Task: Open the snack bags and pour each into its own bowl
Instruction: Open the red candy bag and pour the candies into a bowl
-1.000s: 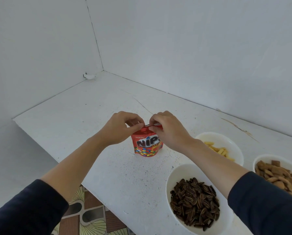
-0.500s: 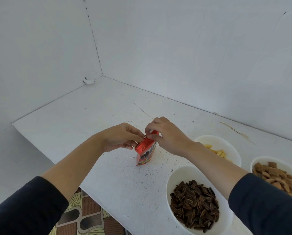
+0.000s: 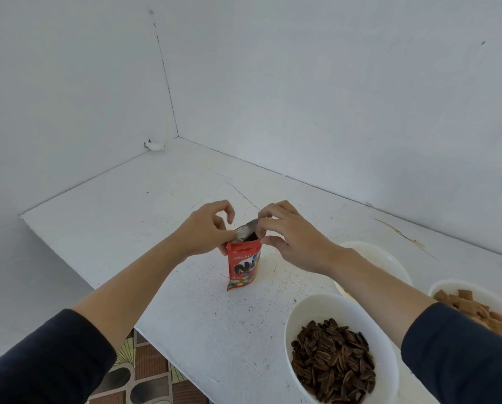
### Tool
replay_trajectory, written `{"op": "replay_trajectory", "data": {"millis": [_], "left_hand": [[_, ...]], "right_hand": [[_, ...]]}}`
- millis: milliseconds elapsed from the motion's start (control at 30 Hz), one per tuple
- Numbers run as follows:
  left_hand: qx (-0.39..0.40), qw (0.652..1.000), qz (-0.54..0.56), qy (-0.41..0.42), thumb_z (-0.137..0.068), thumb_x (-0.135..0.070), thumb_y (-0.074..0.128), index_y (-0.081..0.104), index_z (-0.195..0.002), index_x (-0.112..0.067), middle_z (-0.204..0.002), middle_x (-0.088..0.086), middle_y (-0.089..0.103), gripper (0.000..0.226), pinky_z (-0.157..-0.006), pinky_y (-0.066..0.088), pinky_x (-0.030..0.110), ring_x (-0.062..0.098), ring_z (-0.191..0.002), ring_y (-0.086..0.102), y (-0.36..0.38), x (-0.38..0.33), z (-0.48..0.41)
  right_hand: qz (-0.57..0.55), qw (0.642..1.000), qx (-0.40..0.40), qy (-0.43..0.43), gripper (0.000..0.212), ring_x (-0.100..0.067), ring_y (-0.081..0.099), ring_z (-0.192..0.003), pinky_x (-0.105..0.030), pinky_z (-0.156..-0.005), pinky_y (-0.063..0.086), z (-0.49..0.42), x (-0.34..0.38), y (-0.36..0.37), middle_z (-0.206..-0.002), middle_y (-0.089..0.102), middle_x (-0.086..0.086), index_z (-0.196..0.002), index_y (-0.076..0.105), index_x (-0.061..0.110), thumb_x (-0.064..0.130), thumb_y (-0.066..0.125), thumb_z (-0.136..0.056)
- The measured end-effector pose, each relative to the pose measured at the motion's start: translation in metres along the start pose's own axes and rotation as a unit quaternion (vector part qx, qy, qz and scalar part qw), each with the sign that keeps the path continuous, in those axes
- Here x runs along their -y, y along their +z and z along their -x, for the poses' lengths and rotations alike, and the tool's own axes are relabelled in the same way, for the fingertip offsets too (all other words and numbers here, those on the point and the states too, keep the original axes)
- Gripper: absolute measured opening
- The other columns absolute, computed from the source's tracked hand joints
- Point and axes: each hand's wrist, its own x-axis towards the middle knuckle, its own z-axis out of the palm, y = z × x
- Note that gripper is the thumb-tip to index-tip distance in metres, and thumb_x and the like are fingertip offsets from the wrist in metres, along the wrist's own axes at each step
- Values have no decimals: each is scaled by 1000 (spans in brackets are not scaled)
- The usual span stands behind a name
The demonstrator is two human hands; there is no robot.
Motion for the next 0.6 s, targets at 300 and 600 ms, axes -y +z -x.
{"op": "replay_trajectory", "data": {"millis": [300, 600], "left_hand": [[81, 989, -99, 74, -88, -20, 77, 81, -94, -29, -78, -10, 76, 11, -59, 48, 9, -4, -71, 67, -5, -18, -8], [-10, 962, -262, 74, -83, -6, 60, 75, -74, -33, -97, -10, 67, 32, -73, 56, 33, 10, -78, 62, -18, -27, -20]], "right_hand": [[-13, 1000, 1, -22, 7, -13, 46, -95, -34, -86, 43, -4, 2, 3, -95, 64, 15, -99, 66, 25, 20, 61, -98], [59, 996, 41, -44, 10, -16, 39, -90, -37, -82, 41, 7, 15, -4, -88, 56, 12, -96, 54, 19, 12, 48, -100]]}}
